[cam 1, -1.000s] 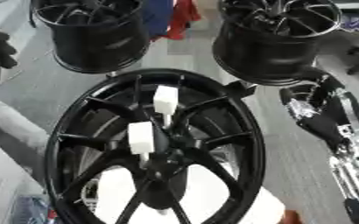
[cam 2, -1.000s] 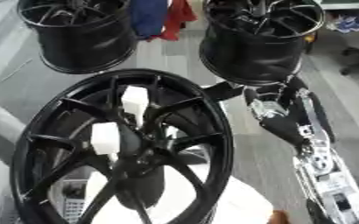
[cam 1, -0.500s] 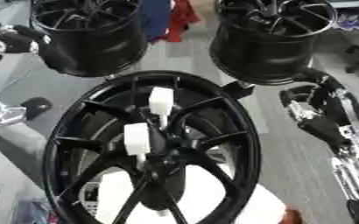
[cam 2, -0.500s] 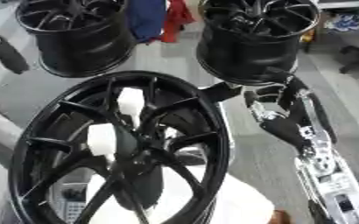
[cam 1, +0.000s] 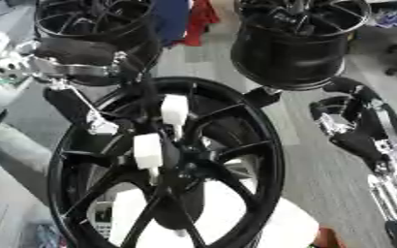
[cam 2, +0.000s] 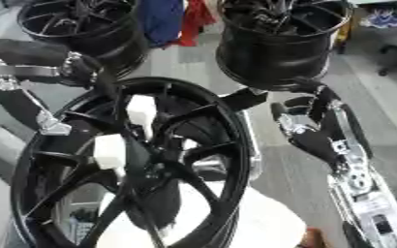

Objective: Pull the pin out of the wheel hub.

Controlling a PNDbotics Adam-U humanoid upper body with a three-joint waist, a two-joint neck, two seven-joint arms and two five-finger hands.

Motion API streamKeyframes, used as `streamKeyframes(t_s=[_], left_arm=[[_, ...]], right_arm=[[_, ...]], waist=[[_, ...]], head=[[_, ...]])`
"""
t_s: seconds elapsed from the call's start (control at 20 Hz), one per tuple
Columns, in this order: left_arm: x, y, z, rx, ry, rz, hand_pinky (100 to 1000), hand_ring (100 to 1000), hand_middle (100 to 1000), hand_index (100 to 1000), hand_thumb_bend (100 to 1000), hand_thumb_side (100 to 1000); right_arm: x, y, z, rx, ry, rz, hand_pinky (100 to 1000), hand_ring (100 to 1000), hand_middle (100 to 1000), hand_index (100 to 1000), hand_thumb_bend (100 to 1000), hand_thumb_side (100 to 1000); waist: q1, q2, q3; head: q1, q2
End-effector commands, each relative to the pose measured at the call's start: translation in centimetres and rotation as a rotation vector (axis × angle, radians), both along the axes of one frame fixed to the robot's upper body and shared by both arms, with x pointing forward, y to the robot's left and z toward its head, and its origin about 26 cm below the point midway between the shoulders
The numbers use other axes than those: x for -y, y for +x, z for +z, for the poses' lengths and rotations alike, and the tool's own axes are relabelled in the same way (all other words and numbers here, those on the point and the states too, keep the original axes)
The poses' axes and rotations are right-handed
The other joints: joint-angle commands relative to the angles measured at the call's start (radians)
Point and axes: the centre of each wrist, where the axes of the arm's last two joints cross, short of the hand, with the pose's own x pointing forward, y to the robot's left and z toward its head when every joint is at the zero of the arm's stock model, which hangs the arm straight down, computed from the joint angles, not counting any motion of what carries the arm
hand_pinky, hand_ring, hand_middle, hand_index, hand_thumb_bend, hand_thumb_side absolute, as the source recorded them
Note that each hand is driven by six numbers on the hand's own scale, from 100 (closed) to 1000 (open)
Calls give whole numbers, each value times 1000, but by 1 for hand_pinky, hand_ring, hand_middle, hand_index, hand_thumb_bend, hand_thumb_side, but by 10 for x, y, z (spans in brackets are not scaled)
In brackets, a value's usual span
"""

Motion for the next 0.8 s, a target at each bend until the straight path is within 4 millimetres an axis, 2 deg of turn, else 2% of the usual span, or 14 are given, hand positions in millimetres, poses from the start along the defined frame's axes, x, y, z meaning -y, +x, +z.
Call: streamKeyframes(t_s=[0.05, 0.3, 0.55, 0.8], left_arm=[[7, 4, 2, 51, 213, -202, 610, 671, 726, 834, 299, 426], [9, 5, -4, 62, 244, -246, 612, 675, 727, 833, 311, 450], [4, 3, -2, 67, 252, -266, 606, 673, 725, 832, 321, 458], [-3, 2, -6, 82, 300, -284, 599, 675, 727, 829, 293, 426]], right_arm=[[4, 1, 7, 21, -27, 2, 659, 669, 721, 833, 374, 215], [5, 1, 6, 21, -25, 0, 659, 669, 721, 833, 379, 214], [5, 1, 6, 19, -25, -2, 659, 668, 721, 833, 381, 214], [5, 1, 4, 16, -25, -3, 659, 668, 721, 833, 383, 214]], waist=[[-1, -14, -1], [1, -16, -2], [3, -19, 0], [6, -23, 1]], head=[[4, 6], [4, 7], [5, 7], [5, 8]])
